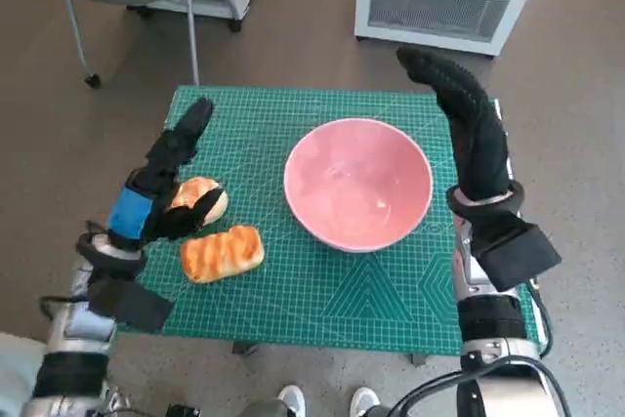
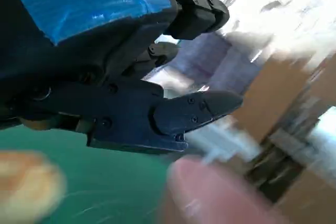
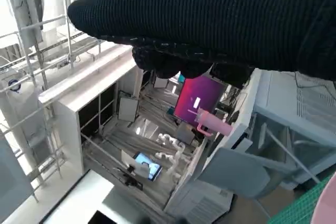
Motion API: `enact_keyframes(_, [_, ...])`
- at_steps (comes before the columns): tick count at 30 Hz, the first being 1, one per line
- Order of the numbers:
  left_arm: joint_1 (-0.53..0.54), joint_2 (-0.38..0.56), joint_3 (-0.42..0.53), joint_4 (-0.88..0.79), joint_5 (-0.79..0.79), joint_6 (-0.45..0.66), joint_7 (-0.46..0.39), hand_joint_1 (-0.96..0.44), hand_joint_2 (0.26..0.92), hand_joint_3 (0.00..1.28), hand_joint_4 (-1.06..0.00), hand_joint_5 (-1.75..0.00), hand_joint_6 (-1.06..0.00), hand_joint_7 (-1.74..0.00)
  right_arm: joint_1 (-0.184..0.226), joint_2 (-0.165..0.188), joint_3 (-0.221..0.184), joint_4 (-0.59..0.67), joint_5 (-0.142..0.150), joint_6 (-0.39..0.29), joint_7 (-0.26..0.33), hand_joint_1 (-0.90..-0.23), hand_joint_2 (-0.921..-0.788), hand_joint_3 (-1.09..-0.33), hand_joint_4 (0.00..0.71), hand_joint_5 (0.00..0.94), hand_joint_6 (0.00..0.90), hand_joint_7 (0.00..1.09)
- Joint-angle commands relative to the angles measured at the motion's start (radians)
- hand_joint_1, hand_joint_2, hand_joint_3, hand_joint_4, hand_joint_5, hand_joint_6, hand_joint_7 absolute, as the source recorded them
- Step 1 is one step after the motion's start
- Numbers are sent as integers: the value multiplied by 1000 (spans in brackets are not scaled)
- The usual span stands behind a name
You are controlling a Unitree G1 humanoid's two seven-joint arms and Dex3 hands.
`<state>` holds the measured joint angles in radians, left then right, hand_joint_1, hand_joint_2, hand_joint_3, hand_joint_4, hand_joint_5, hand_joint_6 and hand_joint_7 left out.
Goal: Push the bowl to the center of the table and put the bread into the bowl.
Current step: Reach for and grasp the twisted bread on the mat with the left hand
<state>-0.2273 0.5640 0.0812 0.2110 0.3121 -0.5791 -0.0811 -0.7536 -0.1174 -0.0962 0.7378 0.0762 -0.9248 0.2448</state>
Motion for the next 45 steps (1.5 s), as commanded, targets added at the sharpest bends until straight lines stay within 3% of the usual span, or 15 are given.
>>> enact_keyframes(1, [93, 71, 24, -217, 16, 213, -133, -579, 921, 258, -87, -1, -185, -11, 28, 0, -1, -2, 5, 22, -7, -646, -921, -820, 239, 0, -1, 632])
enact_keyframes(6, [144, 108, 19, -365, 28, 393, -246, -586, 921, 155, -84, -2, -224, -28, 25, 1, -3, 0, 1, 23, -15, -647, -921, -822, 240, 1, -1, 632])
enact_keyframes(10, [163, 118, 3, -426, 34, 475, -302, -568, 921, 78, -98, -5, -257, -38, 26, 5, -1, -4, -2, 23, -21, -647, -921, -822, 246, 4, -1, 635])
enact_keyframes(25, [130, 120, -105, -379, 144, 535, -348, -526, 888, 7, -141, -10, -296, -42, 32, 3, 1, -19, -10, 29, -32, -647, -921, -822, 251, 6, -1, 637])
enact_keyframes(45, [50, 101, -273, -268, 308, 711, -416, -528, 878, 0, -145, -2, -299, -31, 50, -13, 1, -59, -13, 48, -35, -632, -921, -830, 248, 3, -1, 631])
